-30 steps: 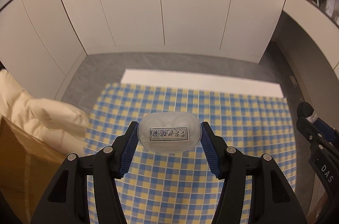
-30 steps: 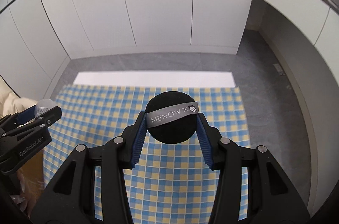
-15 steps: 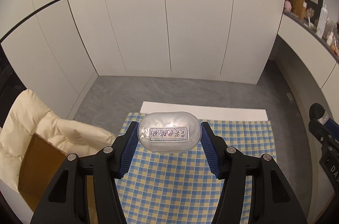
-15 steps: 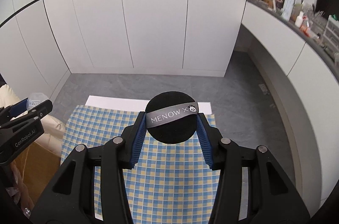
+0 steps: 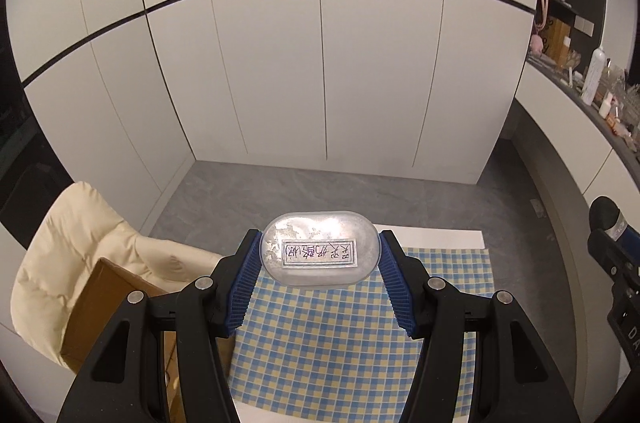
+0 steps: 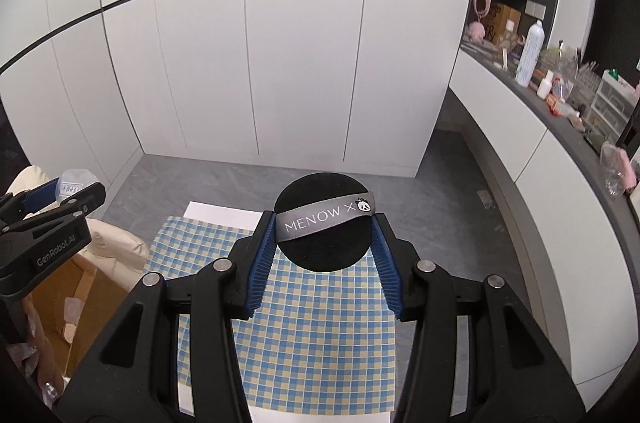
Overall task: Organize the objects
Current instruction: 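Lift the clear case with the left gripper while the right lifts the black compact, then carry the clear case and black compact toward the cardboard box with both grippers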
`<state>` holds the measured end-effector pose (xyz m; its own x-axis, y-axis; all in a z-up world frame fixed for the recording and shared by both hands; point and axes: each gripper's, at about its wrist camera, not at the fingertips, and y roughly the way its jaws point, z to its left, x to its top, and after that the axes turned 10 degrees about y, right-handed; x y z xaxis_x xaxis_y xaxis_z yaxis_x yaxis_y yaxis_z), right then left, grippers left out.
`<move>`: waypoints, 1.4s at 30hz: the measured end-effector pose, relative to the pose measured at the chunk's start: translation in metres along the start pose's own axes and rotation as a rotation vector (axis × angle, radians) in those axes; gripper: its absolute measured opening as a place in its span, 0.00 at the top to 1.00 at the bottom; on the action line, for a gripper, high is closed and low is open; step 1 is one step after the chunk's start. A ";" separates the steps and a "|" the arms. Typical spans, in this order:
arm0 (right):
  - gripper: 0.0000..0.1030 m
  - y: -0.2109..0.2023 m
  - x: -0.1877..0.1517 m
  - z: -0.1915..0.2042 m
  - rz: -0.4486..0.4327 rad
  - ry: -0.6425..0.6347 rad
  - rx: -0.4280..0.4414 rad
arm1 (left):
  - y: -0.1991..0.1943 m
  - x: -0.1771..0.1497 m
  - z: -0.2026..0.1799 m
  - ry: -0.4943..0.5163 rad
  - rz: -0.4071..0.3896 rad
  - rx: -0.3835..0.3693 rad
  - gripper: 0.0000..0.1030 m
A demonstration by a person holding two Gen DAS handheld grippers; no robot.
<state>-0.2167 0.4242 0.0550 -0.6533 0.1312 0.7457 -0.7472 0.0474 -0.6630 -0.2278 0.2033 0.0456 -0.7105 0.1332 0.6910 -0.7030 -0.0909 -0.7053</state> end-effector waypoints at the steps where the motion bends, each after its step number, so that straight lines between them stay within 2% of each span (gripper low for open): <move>1: 0.52 -0.007 0.001 0.001 -0.002 -0.002 0.004 | -0.005 0.000 0.001 -0.003 -0.005 0.001 0.43; 11: 0.52 -0.045 -0.004 0.006 -0.021 -0.013 -0.001 | -0.037 -0.005 -0.007 0.016 -0.012 -0.012 0.43; 30: 0.52 -0.060 -0.017 0.002 -0.008 0.007 0.010 | -0.057 -0.017 -0.021 0.045 -0.021 -0.018 0.43; 42: 0.52 -0.071 -0.043 0.000 0.011 0.024 -0.013 | -0.077 -0.043 -0.017 0.054 -0.027 -0.029 0.43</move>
<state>-0.1351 0.4156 0.0702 -0.6585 0.1559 0.7363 -0.7379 0.0587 -0.6724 -0.1428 0.2217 0.0675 -0.6880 0.1885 0.7008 -0.7202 -0.0584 -0.6913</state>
